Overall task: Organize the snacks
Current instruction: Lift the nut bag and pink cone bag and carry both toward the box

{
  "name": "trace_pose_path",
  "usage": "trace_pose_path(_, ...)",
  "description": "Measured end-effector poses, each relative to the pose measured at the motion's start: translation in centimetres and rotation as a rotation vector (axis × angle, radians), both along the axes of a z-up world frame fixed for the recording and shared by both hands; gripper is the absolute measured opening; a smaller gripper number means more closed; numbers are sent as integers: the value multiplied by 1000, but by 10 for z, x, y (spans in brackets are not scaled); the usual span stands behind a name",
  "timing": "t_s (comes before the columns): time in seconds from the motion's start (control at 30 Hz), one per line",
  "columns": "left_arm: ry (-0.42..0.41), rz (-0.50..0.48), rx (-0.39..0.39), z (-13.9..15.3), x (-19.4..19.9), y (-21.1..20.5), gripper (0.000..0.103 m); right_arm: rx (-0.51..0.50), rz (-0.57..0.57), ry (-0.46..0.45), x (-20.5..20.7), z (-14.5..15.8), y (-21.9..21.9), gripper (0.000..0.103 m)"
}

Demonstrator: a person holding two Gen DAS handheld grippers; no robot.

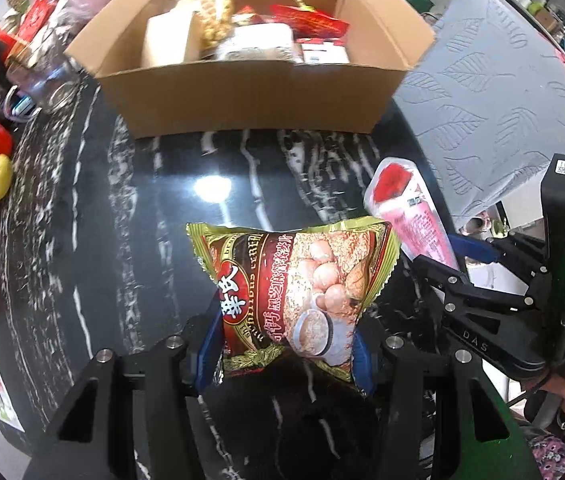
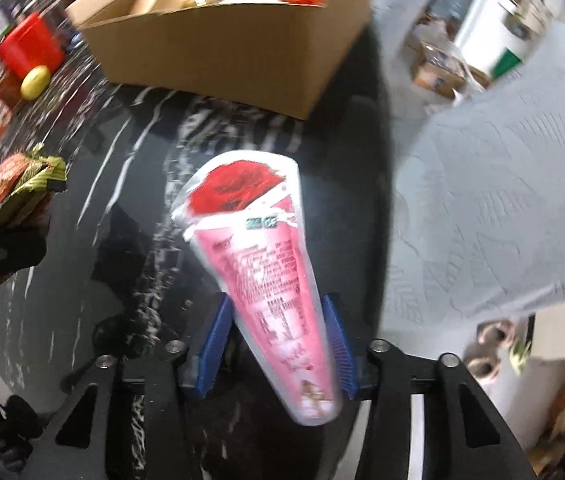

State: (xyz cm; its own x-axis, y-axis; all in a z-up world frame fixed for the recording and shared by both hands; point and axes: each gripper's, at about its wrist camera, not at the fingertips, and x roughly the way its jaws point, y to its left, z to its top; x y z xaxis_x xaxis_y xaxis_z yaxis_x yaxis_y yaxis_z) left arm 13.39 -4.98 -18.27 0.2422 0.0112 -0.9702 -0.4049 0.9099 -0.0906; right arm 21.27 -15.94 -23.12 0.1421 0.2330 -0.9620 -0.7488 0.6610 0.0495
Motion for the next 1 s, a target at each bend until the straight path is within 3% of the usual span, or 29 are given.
trace_pose_path(0.23,-7,-37,1,1,15,-11,53,62,-72,74,10,1,-16,40)
trace_pose_path(0.27,-7,-37,1,2,16,-11,53,76,-91,91,12,0,-18,43)
trace_pose_path(0.37,-5,-28,2,3,17,-9,53,119,-168,118,20,0,-24,66)
trace_pose_path(0.5,-1,-16,6,2,16,-7,53,149,-194,135,27,0,-22,74)
trace_pose_path(0.67,9,-13,9,-1,19,-4,53,111,-182,116,34,-9,-11,84)
trace_pose_path(0.8,17,-20,6,-4,25,-3,53,55,-175,109,40,-20,-5,86)
trace_pose_path(0.87,18,-24,3,-4,27,-3,53,78,-184,131,46,-22,-9,86)
trace_pose_path(1.0,18,-35,2,-6,36,-3,53,119,-218,150,55,-20,-24,74)
